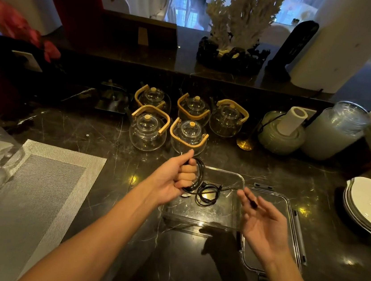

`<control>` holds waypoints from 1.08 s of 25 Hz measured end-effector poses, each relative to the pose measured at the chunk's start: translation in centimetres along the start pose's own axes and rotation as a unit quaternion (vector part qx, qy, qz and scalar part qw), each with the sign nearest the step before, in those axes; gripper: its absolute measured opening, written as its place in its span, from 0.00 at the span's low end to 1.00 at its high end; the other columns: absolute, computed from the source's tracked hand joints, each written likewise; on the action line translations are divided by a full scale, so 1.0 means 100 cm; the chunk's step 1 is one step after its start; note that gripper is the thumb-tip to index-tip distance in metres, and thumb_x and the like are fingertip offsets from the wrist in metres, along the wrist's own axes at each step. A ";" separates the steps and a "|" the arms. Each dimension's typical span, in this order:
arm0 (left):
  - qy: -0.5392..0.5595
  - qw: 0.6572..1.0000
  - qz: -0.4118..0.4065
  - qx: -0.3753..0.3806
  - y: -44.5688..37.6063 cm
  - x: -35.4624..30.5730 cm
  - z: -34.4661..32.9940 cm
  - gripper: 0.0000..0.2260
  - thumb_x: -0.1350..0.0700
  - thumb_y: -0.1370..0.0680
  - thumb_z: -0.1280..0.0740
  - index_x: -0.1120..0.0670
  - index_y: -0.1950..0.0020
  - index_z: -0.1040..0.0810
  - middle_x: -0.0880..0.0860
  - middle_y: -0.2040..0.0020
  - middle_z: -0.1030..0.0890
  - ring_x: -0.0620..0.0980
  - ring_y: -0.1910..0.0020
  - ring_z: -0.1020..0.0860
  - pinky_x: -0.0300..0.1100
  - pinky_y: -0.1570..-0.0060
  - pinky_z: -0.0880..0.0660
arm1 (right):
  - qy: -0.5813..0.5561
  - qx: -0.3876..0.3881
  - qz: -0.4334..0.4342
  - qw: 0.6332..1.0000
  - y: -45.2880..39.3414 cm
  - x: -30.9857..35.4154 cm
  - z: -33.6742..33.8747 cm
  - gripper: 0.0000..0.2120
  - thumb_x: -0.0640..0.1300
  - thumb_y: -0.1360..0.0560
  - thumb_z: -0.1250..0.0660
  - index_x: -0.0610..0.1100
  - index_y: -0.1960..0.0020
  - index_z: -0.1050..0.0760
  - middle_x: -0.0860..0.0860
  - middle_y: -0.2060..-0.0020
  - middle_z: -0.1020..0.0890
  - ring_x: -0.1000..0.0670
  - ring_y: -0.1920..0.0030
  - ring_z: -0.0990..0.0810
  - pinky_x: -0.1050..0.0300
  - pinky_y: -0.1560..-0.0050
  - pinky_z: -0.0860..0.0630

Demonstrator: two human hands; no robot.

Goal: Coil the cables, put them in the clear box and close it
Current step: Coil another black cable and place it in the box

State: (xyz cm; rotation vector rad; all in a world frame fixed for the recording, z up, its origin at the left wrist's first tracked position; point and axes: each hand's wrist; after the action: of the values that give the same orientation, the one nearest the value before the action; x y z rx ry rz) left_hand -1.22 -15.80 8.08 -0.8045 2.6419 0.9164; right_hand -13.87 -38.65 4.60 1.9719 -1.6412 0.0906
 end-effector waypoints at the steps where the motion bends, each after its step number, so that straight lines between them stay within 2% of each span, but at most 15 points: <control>1: -0.007 1.000 0.008 0.014 0.001 0.003 -0.002 0.14 0.49 0.19 0.37 0.55 0.61 0.29 0.45 0.75 0.40 0.41 0.81 0.43 0.34 0.82 0.51 | -0.034 0.003 0.007 0.999 -0.002 -0.001 -0.001 0.13 0.39 0.23 0.35 0.36 0.43 0.19 0.39 0.50 0.13 0.52 0.65 0.13 0.63 0.67 0.17; 3: -0.010 0.999 0.019 0.044 0.002 0.008 -0.007 0.15 0.49 0.19 0.38 0.56 0.61 0.29 0.45 0.73 0.42 0.42 0.77 0.47 0.35 0.79 0.52 | -0.082 0.019 0.023 0.996 -0.009 -0.003 -0.003 0.16 0.35 0.26 0.28 0.36 0.39 0.20 0.40 0.48 0.14 0.52 0.60 0.12 0.62 0.63 0.16; 5: -0.010 0.998 0.022 0.062 0.002 0.012 -0.012 0.15 0.48 0.18 0.41 0.56 0.61 0.29 0.45 0.71 0.44 0.41 0.76 0.47 0.35 0.78 0.51 | -0.120 0.036 0.029 0.992 -0.017 -0.001 -0.004 0.20 0.34 0.30 0.23 0.37 0.39 0.21 0.43 0.53 0.15 0.54 0.62 0.15 0.63 0.63 0.17; 7: -0.015 0.997 0.029 0.073 0.001 0.014 -0.014 0.16 0.48 0.18 0.42 0.56 0.60 0.29 0.45 0.71 0.44 0.41 0.77 0.47 0.34 0.80 0.51 | -0.107 0.033 0.027 0.993 -0.023 0.000 -0.012 0.13 0.39 0.24 0.28 0.39 0.39 0.20 0.46 0.54 0.19 0.56 0.63 0.19 0.64 0.65 0.18; 9: -0.025 0.995 0.042 0.083 0.000 0.017 -0.015 0.16 0.48 0.17 0.42 0.56 0.60 0.29 0.45 0.71 0.44 0.41 0.78 0.47 0.33 0.82 0.49 | -0.069 0.031 0.014 0.997 -0.025 0.003 -0.024 0.12 0.43 0.20 0.34 0.40 0.40 0.19 0.44 0.51 0.19 0.55 0.60 0.18 0.64 0.68 0.18; 10: -0.036 0.995 0.045 0.084 0.000 0.018 -0.015 0.16 0.48 0.17 0.42 0.56 0.60 0.29 0.45 0.72 0.43 0.41 0.78 0.46 0.33 0.82 0.48 | -0.054 0.040 0.000 0.998 -0.026 0.005 -0.029 0.13 0.42 0.21 0.31 0.39 0.38 0.20 0.43 0.50 0.18 0.55 0.60 0.17 0.64 0.69 0.19; 13: -0.064 0.994 0.038 0.081 -0.001 0.020 -0.016 0.17 0.46 0.17 0.42 0.55 0.61 0.28 0.45 0.75 0.39 0.39 0.81 0.41 0.32 0.83 0.48 | 0.008 0.056 -0.046 0.997 -0.032 0.007 -0.036 0.32 0.37 0.35 0.17 0.34 0.35 0.25 0.48 0.61 0.20 0.57 0.71 0.22 0.66 0.74 0.22; 14: -0.069 0.994 0.035 0.083 -0.001 0.021 -0.017 0.17 0.46 0.17 0.41 0.55 0.61 0.28 0.45 0.75 0.39 0.39 0.82 0.41 0.32 0.83 0.48 | 0.037 0.047 -0.061 0.996 -0.034 0.006 -0.039 0.33 0.36 0.37 0.16 0.34 0.36 0.25 0.49 0.64 0.22 0.57 0.74 0.26 0.68 0.76 0.26; 16: -0.078 0.993 0.028 0.084 -0.002 0.021 -0.020 0.17 0.47 0.17 0.41 0.54 0.61 0.28 0.45 0.75 0.39 0.39 0.81 0.43 0.32 0.83 0.48 | 0.116 0.009 -0.085 0.990 -0.035 0.001 -0.045 0.25 0.37 0.33 0.19 0.37 0.41 0.25 0.49 0.67 0.25 0.58 0.76 0.33 0.69 0.80 0.33; 19: -0.099 0.992 0.009 0.075 -0.002 0.020 -0.022 0.17 0.48 0.16 0.42 0.54 0.62 0.29 0.44 0.76 0.40 0.39 0.81 0.44 0.31 0.83 0.49 | 0.218 -0.035 -0.089 0.971 -0.034 -0.006 -0.050 0.08 0.40 0.25 0.30 0.38 0.47 0.23 0.50 0.67 0.29 0.58 0.75 0.36 0.67 0.79 0.40; 23: -0.126 0.991 -0.024 0.049 -0.004 0.019 -0.021 0.17 0.48 0.16 0.42 0.54 0.61 0.30 0.44 0.76 0.39 0.38 0.82 0.42 0.32 0.83 0.51 | 0.334 -0.021 -0.064 0.940 -0.033 -0.016 -0.053 0.07 0.39 0.19 0.37 0.37 0.44 0.23 0.52 0.70 0.32 0.57 0.75 0.39 0.65 0.77 0.41; 27: -0.158 0.986 -0.045 0.022 -0.005 0.020 -0.020 0.16 0.48 0.16 0.41 0.53 0.61 0.31 0.45 0.76 0.39 0.38 0.82 0.42 0.31 0.84 0.49 | 0.324 0.001 -0.043 0.945 -0.035 -0.021 -0.050 0.09 0.38 0.18 0.38 0.39 0.45 0.20 0.53 0.69 0.27 0.57 0.73 0.36 0.65 0.74 0.38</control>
State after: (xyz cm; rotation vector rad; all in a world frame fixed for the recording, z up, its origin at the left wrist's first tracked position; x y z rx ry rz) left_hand -2.67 -18.21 8.62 -0.6982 2.3246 0.8777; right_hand -9.64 -34.18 6.63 1.7462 -1.1193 0.6362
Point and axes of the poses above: each hand's wrist, its own y-axis away from the middle knuckle, its own z-axis out of the back of the hand, x = y × z
